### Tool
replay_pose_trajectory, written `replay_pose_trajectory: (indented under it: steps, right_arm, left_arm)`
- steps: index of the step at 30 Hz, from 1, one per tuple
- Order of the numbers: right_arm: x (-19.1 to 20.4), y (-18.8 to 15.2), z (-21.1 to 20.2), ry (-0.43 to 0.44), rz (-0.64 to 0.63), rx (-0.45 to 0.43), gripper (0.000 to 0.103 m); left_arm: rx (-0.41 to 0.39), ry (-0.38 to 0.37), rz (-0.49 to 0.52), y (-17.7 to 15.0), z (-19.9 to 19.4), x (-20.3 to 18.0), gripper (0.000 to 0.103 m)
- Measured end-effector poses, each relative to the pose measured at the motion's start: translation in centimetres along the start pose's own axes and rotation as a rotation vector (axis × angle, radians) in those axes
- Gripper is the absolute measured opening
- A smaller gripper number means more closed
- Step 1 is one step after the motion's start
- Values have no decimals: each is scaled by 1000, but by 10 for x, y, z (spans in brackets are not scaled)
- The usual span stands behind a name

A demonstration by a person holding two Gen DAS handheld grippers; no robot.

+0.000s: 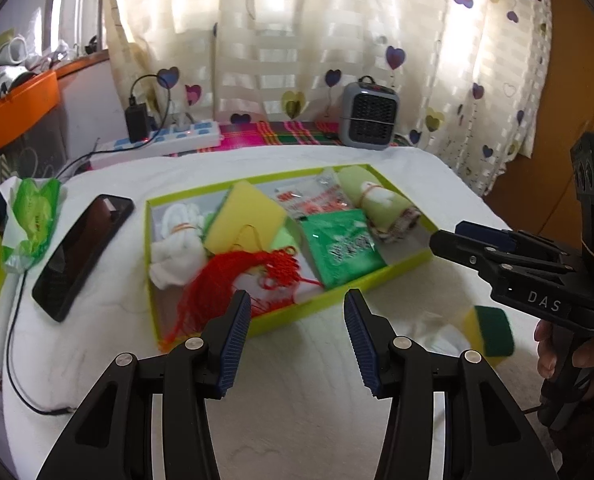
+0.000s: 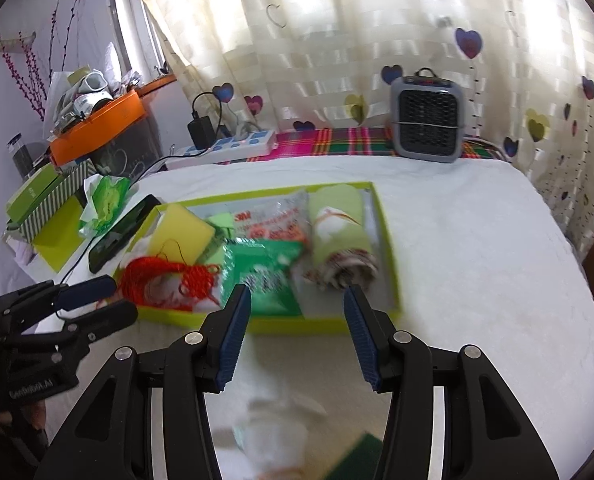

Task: Organize soft objects
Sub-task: 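Withdraw both tools toward the white sock bundle and scouring sponge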

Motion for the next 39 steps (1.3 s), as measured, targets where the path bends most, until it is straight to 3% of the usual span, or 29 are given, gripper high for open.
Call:
replay_pose_trajectory:
  steps: [12,16,28,39]
  right_arm:
    - [-48,-36,-46,-102,67,23,54]
    - [-50,-48,-47,-114,98,45,69]
    - [-46,-76,-42,-118,125,114,70]
    - [-50,-79,-54,-123,141,111,70]
  left_arm:
    - [39,-99,-4,-24,-2,-41,47]
    - [48,-104,-3,-30,-3,-47,47]
    - [73,-107,1,-40,-5,-57,47]
    - [119,-163,46,-53,2,-92,47]
Point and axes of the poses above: each gripper's, at about its wrist camera, not at the fingertips, and z roughly the way its jaws point, x to its left, y to its top, the point moved 9 cm from there along z, roughly the way its jaws point, and after that the axes turned 13 degrees about -x, right-handed, at the moved point
